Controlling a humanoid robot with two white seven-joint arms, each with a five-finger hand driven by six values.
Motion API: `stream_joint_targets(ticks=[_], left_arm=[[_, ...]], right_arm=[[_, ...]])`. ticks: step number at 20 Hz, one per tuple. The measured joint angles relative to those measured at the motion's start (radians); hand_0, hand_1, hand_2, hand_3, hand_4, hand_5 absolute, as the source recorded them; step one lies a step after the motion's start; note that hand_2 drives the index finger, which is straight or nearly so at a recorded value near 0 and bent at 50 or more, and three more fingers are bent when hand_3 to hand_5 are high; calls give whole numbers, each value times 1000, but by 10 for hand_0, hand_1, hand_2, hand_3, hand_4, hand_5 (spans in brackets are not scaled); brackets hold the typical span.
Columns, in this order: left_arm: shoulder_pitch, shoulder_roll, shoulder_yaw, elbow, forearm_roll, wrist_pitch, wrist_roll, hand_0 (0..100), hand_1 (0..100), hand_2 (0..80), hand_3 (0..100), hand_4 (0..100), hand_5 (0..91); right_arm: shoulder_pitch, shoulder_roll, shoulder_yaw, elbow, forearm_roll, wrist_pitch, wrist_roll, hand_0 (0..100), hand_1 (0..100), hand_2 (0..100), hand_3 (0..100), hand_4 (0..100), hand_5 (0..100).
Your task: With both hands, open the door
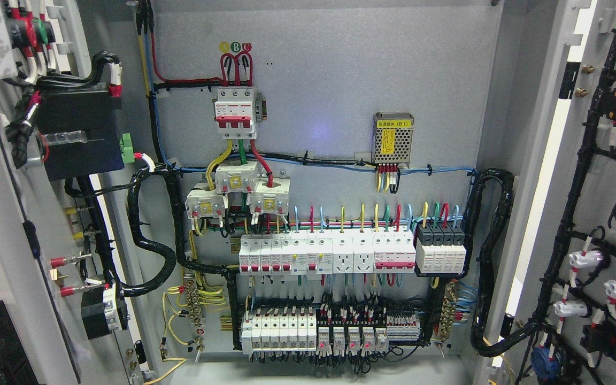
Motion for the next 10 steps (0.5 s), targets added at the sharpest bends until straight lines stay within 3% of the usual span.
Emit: stream_joint_targets(ticks=[10], left_arm=[[0,0,0,0,0,0,0,0,0,0,0,0,0]], right_arm=[[-24,29,9,32,4,0,0,191,0,0,0,0,0]])
